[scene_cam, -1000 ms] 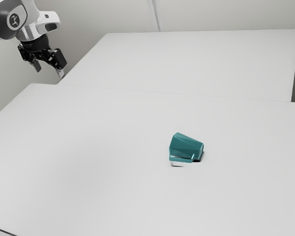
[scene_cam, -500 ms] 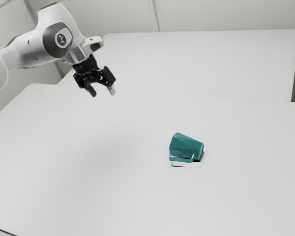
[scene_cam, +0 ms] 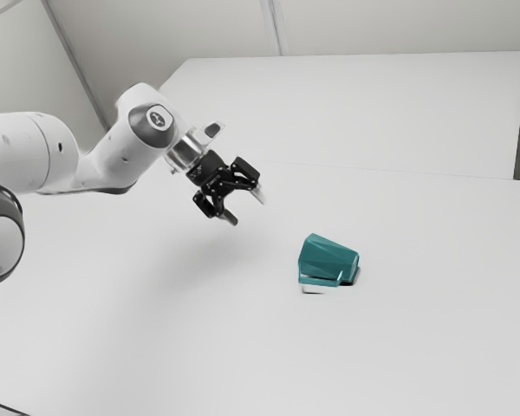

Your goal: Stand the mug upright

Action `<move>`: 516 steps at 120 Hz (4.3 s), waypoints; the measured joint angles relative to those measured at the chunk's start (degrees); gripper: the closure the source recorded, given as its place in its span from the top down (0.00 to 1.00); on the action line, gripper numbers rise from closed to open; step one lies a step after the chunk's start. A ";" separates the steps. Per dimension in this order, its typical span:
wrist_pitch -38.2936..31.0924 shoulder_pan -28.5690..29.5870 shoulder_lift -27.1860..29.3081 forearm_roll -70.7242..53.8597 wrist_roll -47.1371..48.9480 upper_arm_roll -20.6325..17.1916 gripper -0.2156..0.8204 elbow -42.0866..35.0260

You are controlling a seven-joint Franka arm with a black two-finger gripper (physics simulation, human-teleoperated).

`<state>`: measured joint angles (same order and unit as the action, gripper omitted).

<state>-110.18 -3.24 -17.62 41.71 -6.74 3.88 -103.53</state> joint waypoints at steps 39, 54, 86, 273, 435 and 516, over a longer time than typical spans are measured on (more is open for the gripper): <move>-2.64 -2.88 -5.98 8.18 1.64 -1.49 0.79 0.16; -4.66 -3.57 -8.06 13.55 2.09 -2.56 0.79 0.22; -6.87 -4.47 -10.12 21.08 2.84 -4.19 0.79 0.11; -14.46 -5.80 5.76 -29.36 13.07 -5.84 0.03 -2.39; -25.90 -0.52 11.13 -50.34 14.77 -5.76 0.03 -20.68; -21.68 -1.16 19.55 -49.13 13.86 -5.88 0.75 -18.06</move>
<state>-131.86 -4.40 1.93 -7.42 7.12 -1.99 -121.58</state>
